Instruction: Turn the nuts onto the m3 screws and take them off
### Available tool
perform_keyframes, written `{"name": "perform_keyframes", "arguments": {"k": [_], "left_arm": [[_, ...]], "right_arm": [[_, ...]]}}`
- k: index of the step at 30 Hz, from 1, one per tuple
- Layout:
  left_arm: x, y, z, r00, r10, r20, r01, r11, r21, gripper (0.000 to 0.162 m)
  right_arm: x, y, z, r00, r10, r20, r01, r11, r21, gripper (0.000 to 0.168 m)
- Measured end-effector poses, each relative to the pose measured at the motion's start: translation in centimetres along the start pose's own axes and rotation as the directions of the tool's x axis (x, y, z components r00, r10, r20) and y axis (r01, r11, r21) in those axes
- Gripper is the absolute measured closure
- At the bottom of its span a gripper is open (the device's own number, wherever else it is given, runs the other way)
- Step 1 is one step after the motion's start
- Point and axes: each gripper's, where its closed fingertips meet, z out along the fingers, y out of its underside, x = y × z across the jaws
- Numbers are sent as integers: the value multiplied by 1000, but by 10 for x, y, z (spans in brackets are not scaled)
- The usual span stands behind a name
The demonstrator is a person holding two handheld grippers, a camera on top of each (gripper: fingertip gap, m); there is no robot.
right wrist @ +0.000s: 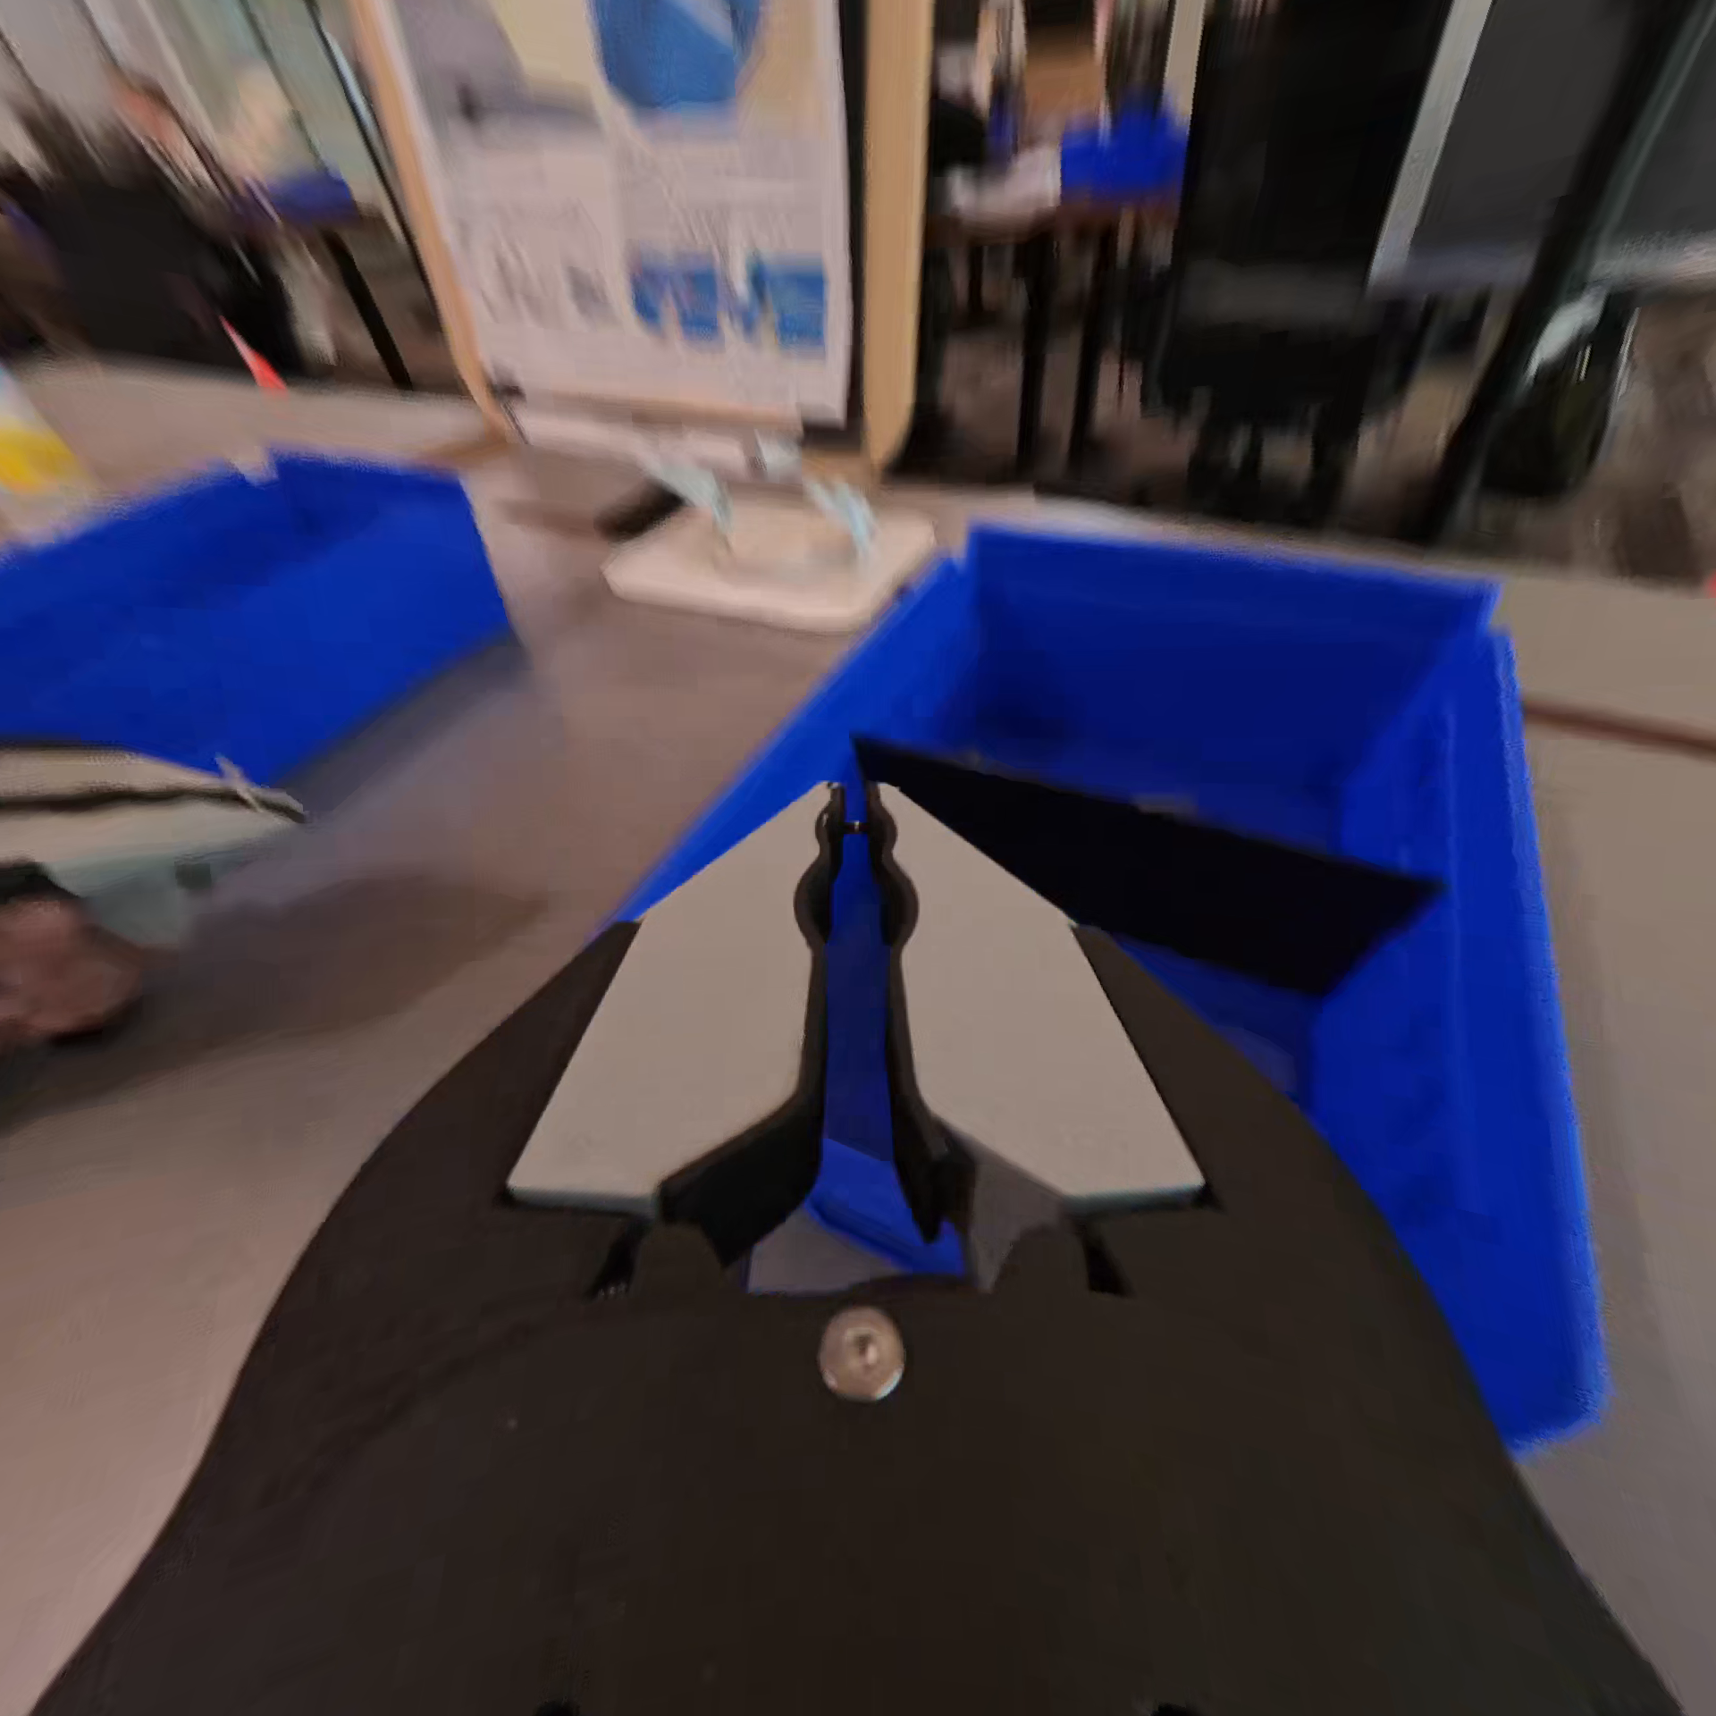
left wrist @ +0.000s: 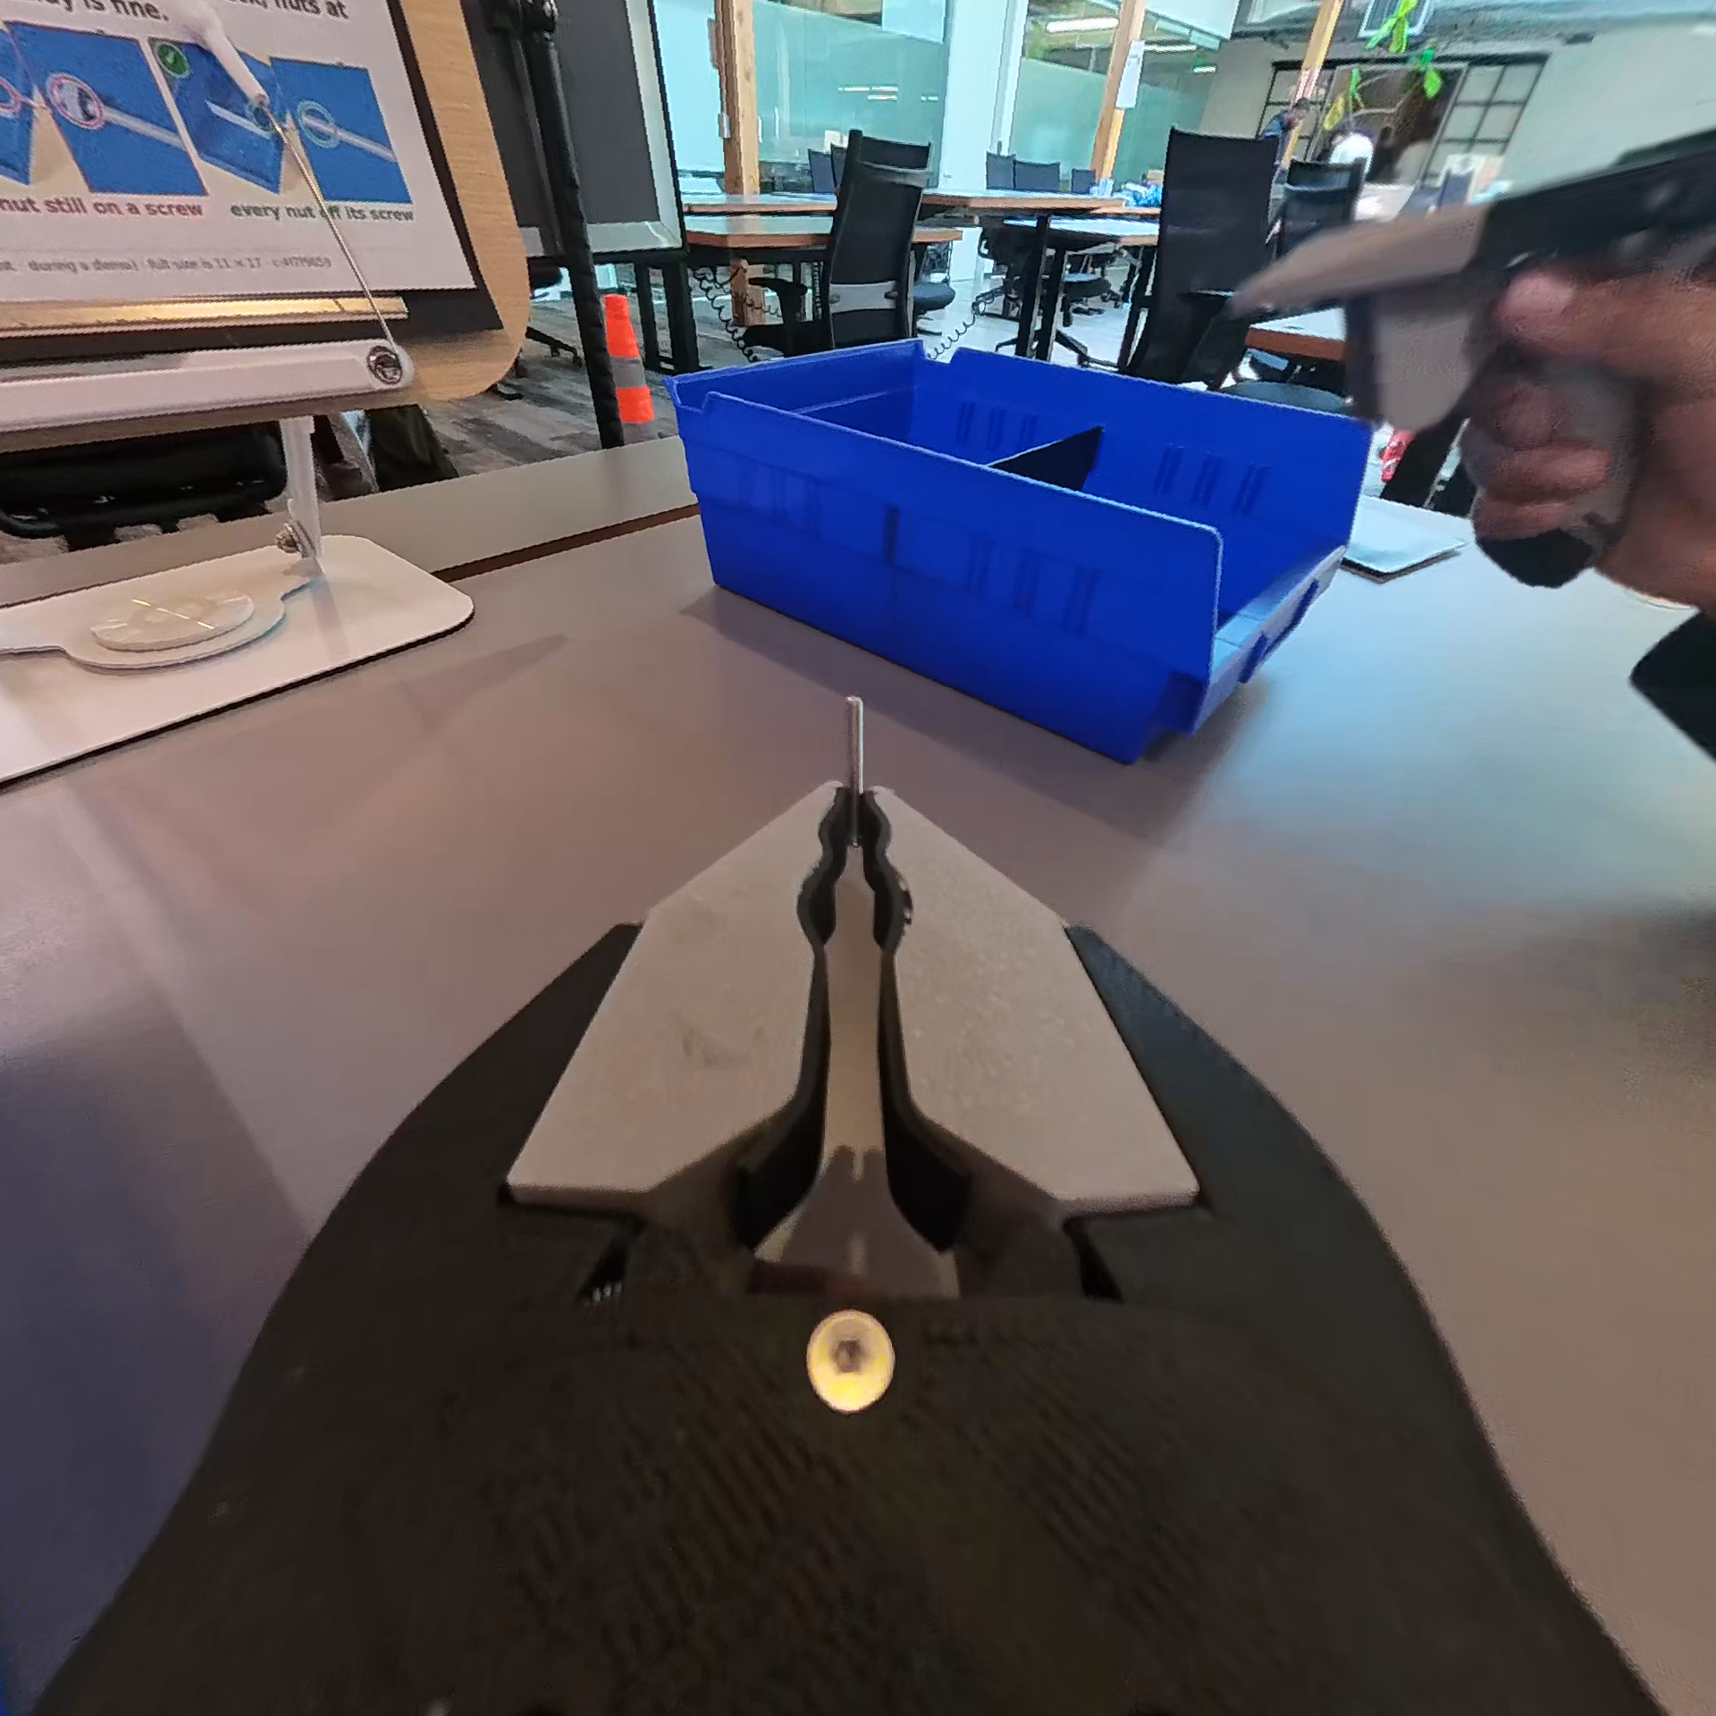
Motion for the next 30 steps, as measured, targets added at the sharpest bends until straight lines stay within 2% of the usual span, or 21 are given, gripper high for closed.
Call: {"name": "perform_keyframes", "arguments": {"k": [4,5,9,12,17,20,23,27,30], "left_arm": [[2,0,0,1000,10,-8,-10,1000,3,162],[3,-1,-1,1000,9,-12,-9,1000,5,162],[2,-1,-1,1000,2,-15,-2,1000,9,162],[2,-1,-1,1000,-3,-17,3,1000,9,162],[4,0,0,1000,6,-23,-6,1000,4,162],[8,-2,0,999,5,-40,-5,1000,13,162],[18,-7,-1,994,-7,-107,12,999,44,162],[25,-8,-2,989,-10,-146,18,998,54,162],[28,-8,-2,987,-11,-157,19,998,54,162]], "right_arm": [[26,52,15,1000,17,-27,-22,971,-239,166],[26,59,18,999,33,-17,-36,964,-264,160],[29,73,22,999,53,-8,-53,958,-283,156],[33,77,20,997,69,-20,-72,957,-279,145],[25,53,12,992,126,22,-121,978,-168,142],[-17,24,5,984,106,140,-99,993,-59,144],[-85,6,3,951,72,301,-77,997,5,145],[-174,11,18,877,32,479,-38,999,4,146],[-207,22,42,865,22,502,-21,1000,-7,145]]}}
